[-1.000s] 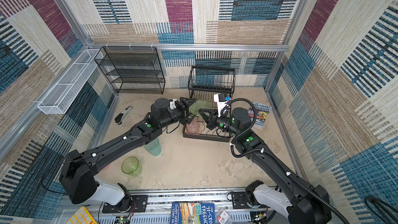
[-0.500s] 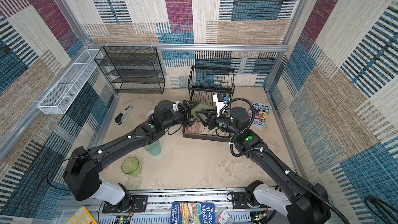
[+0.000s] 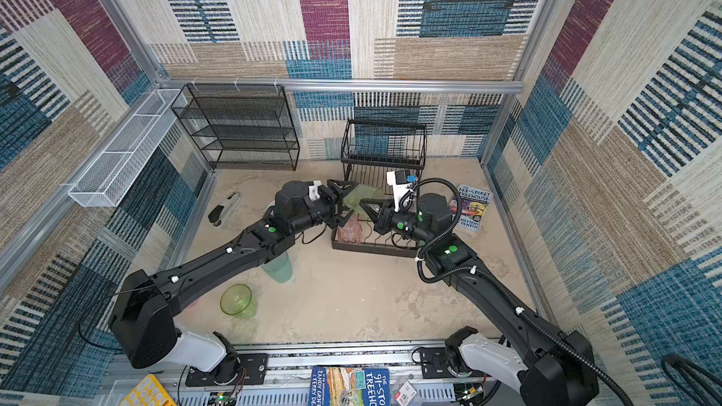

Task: Load cups into a dish rack
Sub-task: Pass the cup.

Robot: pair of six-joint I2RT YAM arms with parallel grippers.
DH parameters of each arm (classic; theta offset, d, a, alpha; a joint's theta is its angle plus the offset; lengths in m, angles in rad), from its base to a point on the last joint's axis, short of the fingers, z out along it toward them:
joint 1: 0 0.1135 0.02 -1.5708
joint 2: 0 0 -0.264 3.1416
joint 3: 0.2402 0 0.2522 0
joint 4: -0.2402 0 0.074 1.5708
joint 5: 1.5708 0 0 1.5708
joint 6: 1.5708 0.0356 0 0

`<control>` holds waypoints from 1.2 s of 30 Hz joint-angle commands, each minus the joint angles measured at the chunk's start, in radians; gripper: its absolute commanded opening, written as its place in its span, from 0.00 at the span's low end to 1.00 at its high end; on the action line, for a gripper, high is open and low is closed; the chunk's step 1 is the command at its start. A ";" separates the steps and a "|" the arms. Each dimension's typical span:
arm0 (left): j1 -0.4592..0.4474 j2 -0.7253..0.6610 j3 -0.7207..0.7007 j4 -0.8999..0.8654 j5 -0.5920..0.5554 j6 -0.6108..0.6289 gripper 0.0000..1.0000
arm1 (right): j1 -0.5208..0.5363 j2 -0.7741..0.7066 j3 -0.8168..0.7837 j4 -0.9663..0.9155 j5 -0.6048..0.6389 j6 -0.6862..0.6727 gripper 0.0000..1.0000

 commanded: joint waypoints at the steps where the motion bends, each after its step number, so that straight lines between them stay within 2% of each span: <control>1: 0.000 -0.017 -0.012 -0.015 0.035 0.023 0.64 | -0.001 0.004 0.004 0.040 -0.018 -0.041 0.00; 6: 0.008 -0.038 -0.023 -0.027 0.055 0.029 0.76 | -0.002 -0.009 0.004 0.045 -0.047 -0.058 0.00; 11: 0.029 -0.036 -0.028 0.001 0.120 0.029 0.81 | -0.001 -0.016 0.021 0.035 -0.089 -0.081 0.00; 23: 0.105 0.046 0.030 0.119 0.462 0.064 0.80 | -0.011 0.000 0.080 -0.019 -0.229 -0.165 0.00; 29: 0.167 0.030 0.028 0.181 0.556 0.076 0.79 | -0.049 0.011 0.093 -0.014 -0.303 -0.176 0.00; 36: 0.228 -0.013 0.020 0.180 0.612 0.111 0.79 | -0.077 0.046 0.122 0.003 -0.369 -0.184 0.00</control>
